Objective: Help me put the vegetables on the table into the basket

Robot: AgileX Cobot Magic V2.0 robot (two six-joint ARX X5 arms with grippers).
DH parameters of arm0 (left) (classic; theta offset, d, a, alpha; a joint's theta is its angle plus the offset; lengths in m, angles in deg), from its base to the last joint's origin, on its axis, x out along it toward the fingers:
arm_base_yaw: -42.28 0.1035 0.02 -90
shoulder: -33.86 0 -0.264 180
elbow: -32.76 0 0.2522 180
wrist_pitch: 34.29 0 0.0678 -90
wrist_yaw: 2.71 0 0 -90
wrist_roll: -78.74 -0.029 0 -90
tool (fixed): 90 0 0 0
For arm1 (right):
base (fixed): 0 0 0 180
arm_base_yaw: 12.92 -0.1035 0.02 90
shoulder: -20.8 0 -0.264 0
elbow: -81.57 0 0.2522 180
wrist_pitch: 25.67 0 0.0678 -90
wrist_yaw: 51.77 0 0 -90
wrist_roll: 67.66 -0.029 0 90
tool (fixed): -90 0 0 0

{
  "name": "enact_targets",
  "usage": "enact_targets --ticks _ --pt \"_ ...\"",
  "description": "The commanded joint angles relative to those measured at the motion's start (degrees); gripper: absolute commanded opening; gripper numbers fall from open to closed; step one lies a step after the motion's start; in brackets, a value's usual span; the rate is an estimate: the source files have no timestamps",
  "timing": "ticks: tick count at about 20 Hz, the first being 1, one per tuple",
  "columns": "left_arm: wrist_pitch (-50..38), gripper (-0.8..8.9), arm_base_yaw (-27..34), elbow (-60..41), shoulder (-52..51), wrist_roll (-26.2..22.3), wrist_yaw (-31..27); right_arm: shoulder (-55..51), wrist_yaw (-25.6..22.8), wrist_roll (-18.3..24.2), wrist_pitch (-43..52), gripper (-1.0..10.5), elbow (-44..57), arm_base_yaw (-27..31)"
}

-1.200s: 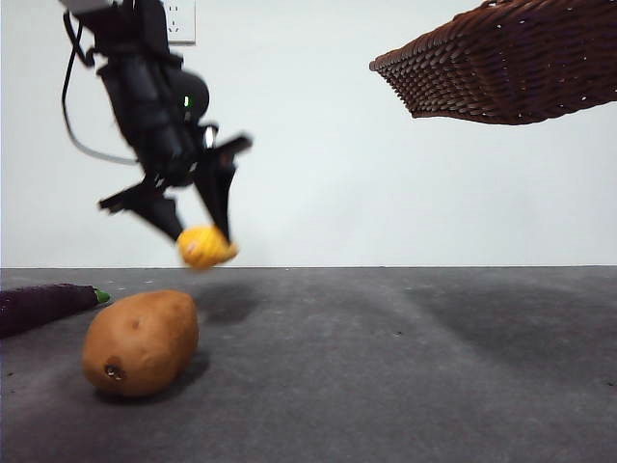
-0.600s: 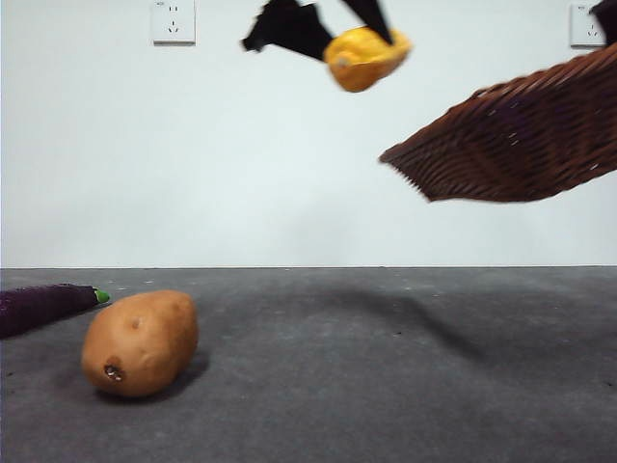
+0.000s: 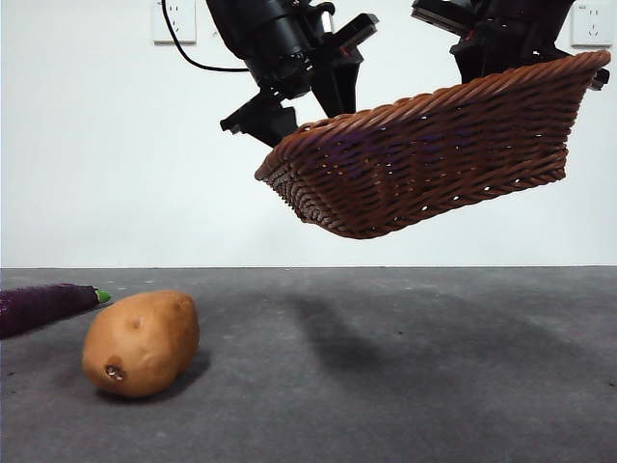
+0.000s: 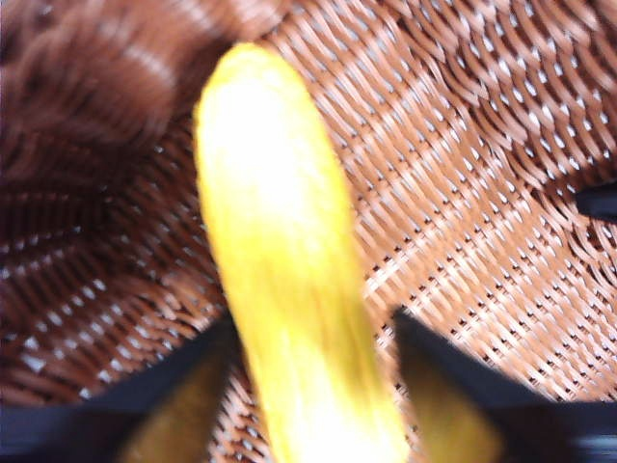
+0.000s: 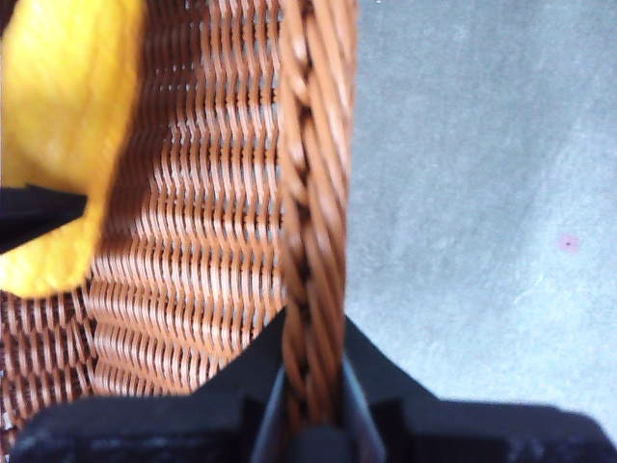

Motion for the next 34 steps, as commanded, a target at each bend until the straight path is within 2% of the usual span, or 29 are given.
enact_targets --ticks 1,4,6,9,12,17,19,22,26,28,31,34 --pt "-0.1 5.45 0.3 -0.2 0.4 -0.7 0.3 0.0 0.3 -1.2 0.6 -0.1 0.3 0.0" --pt "0.7 5.44 1.4 -0.2 -0.5 -6.3 0.6 0.3 -0.3 -0.9 0.5 -0.1 0.3 0.0" --pt "2.8 5.34 2.8 -0.2 -3.7 -8.0 0.7 1.5 -3.4 -0.8 0.2 -0.1 0.3 0.1" --pt "6.9 5.34 3.8 -0.2 -12.2 -9.3 -0.2 4.7 -4.0 -0.3 -0.5 -0.1 0.3 0.1" --pt "16.4 5.34 3.4 -0.4 -20.1 -9.7 -8.7 7.8 -3.8 -0.1 0.2 -0.1 0.3 0.1" --pt "15.9 5.34 3.2 -11.2 -30.4 -7.9 -10.4 8.1 -1.9 1.0 1.2 -0.1 0.3 0.0" --pt "13.4 5.34 3.2 -19.0 -34.1 -6.8 -10.4 8.1 -1.9 1.3 2.2 -0.1 0.3 0.0" --pt "4.5 5.34 3.2 -33.2 -37.8 -2.2 -10.5 8.1 -1.6 1.4 3.5 -0.1 0.3 0.0" --pt "-8.7 5.34 3.2 -48.6 -35.9 5.1 -11.9 8.1 -0.9 1.2 6.0 -0.1 0.3 0.0" --pt "-10.5 5.38 3.2 -51.0 -32.5 6.6 -13.4 8.1 -1.0 1.2 6.1 -0.1 0.3 0.0" --pt "-13.2 6.65 3.1 -51.0 -27.7 6.5 -14.1 8.1 -1.1 1.1 6.1 -0.1 0.3 0.0" --pt "-14.3 6.64 3.1 -51.0 -23.4 6.5 -14.4 8.1 -1.1 0.8 6.1 -0.1 0.3 0.0"
